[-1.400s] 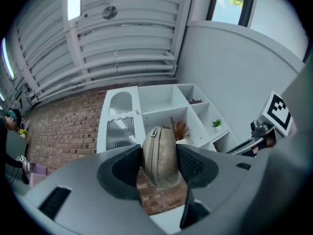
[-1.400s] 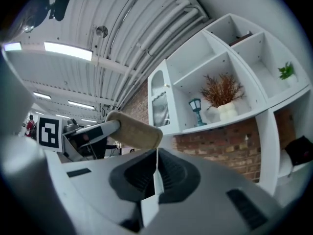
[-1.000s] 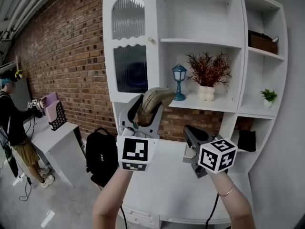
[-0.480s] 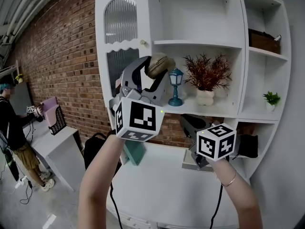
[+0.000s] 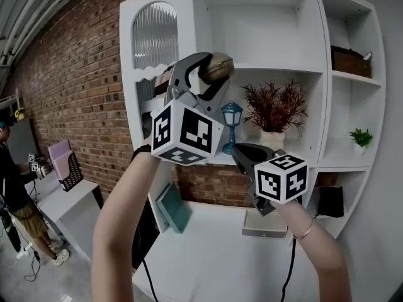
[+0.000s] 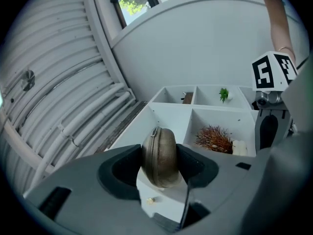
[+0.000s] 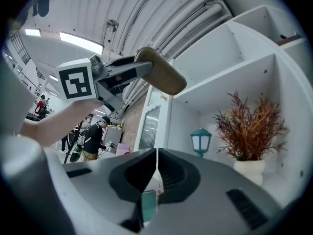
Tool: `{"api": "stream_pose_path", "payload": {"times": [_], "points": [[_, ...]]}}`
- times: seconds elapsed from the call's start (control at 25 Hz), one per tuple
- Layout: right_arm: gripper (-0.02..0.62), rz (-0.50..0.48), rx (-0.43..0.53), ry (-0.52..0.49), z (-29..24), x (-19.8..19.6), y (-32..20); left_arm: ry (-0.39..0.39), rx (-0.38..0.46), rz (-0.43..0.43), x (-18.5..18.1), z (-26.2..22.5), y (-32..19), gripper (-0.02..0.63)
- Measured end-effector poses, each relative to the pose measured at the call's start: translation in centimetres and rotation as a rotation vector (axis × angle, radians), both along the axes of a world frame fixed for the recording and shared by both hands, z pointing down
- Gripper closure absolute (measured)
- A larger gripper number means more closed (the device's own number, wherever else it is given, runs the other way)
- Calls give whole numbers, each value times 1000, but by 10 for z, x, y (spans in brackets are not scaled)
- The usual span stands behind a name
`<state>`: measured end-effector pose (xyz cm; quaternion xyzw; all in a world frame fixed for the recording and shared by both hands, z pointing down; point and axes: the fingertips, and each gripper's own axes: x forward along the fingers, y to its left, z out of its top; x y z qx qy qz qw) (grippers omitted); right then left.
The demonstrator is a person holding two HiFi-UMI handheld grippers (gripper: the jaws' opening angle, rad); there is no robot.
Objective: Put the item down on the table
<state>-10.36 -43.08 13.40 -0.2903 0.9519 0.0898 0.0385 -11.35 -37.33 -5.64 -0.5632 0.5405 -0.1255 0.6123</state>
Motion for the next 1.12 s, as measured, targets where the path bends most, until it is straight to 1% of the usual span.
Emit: {"api": "stream_pose_path", "payload": {"times": [0.16, 0.32, 0.48, 0.64, 0.84, 1.12], "points": [[595, -2, 11, -9, -15, -11, -10, -55, 39, -13, 0, -18, -11, 380], [595, 23, 26, -6, -23, -17, -22, -114, 58, -37, 1, -34, -26, 380], [595, 37, 10, -8, -31, -20, -33, -167, 51, -68, 4, -45, -45, 380], [595, 56, -9, -21, -37, -19, -44, -212, 23, -92, 9, -48, -66, 380], [595, 79, -15, -11, -35, -20, -53, -232, -18, -96, 8, -49, -89, 380], [595, 107, 0, 18, -29, -21, -63, -215, -67, -80, -1, -48, -109, 380]]}}
